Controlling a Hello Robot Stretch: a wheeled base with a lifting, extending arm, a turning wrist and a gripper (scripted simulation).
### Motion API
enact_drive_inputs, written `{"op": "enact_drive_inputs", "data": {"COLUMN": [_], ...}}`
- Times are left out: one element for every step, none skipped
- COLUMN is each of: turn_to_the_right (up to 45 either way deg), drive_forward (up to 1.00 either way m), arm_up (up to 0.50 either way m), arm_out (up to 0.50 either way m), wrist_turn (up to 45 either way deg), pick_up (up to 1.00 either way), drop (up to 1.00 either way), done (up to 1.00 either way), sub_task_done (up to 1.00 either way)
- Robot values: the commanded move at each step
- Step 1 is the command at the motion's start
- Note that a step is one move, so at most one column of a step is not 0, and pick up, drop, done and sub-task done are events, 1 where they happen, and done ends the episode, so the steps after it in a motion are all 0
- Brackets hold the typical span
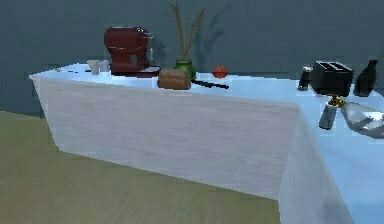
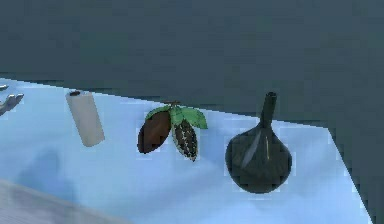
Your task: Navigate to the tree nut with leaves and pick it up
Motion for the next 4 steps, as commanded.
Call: {"op": "enact_drive_inputs", "data": {"turn_to_the_right": [0.0,0.0,0.0,0.0], "drive_forward": [0.0,0.0,0.0,0.0], "arm_up": [0.38,0.0,0.0,0.0], "arm_out": [0.0,0.2,0.0,0.0], "wrist_turn": [0.0,0.0,45.0,45.0], "pick_up": [0.0,0.0,0.0,0.0], "drop": [0.0,0.0,0.0,0.0], "done": [0.0,0.0,0.0,0.0], "sub_task_done": [0.0,0.0,0.0,0.0]}}
